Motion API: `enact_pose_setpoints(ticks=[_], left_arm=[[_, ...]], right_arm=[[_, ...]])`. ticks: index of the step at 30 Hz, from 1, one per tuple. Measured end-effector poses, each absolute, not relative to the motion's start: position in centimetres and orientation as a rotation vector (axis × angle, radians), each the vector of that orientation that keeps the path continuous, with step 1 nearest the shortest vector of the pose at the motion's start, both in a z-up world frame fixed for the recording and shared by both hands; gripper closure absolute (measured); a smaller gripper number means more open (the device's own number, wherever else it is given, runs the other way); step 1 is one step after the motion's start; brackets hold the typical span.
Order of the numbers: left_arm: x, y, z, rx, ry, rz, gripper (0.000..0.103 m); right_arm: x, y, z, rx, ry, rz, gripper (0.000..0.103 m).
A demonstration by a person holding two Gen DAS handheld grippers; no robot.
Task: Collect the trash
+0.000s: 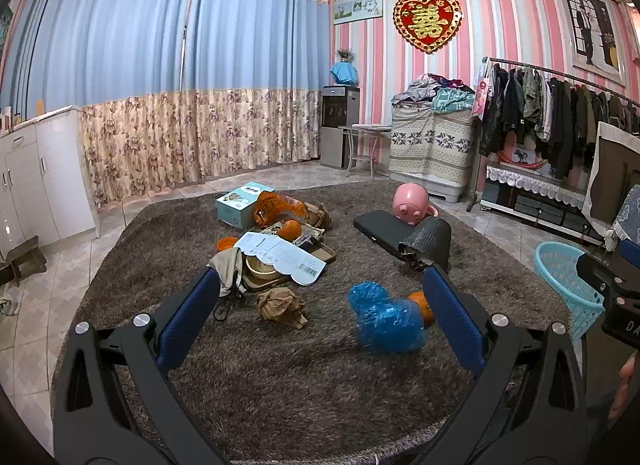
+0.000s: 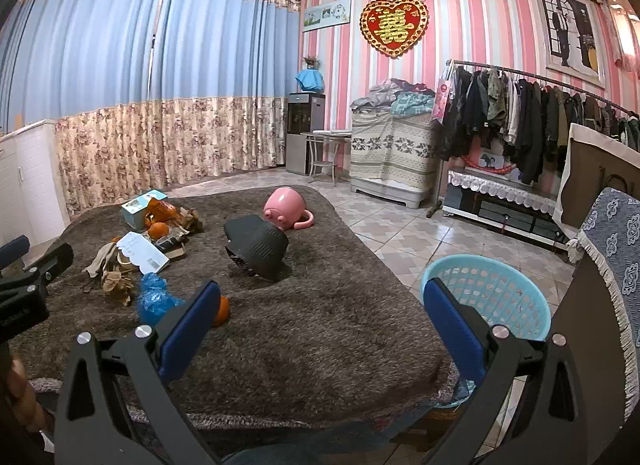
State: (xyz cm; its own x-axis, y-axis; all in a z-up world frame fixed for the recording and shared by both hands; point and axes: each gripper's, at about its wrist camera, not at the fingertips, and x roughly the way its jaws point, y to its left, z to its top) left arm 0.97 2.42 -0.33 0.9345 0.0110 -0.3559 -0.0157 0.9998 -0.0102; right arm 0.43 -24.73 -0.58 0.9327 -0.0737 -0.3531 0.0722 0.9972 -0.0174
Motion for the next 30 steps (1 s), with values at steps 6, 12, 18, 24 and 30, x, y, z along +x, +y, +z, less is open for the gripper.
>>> enact_pose_setpoints(ticks=[6,12,18,24,30], left_arm=[[1.0,2.7,-0.2,-0.009,0.365,0.015,0.005],[1.0,2.5,-0.3,-0.014,0.364,0.012,0.005],[1.2,2.8,-1.7,-0.021,0.37,-0.005,0.005],[2.0,2.2,-2.6,-0.013,0.384,-0.005,0.005],[2.1,2.0,-2.8,-0.012,0.392,-0.006,0.005]], right_arm=[[0.4,-24.7,-0.6,-0.004,0.361,-0.075,0.004],[0.7,-25.2,-0.9,-0.006,0.368,-0.085,0.004],[0.9,-25.7,-1.4,-0.011,0.372,-0.097,0.004],[1.3,-25.8,-1.7,-0.008,0.386,-0.105,0.004],[1.6,-26.0,-2.1,-0.012,0.395,-0.114,0.004]])
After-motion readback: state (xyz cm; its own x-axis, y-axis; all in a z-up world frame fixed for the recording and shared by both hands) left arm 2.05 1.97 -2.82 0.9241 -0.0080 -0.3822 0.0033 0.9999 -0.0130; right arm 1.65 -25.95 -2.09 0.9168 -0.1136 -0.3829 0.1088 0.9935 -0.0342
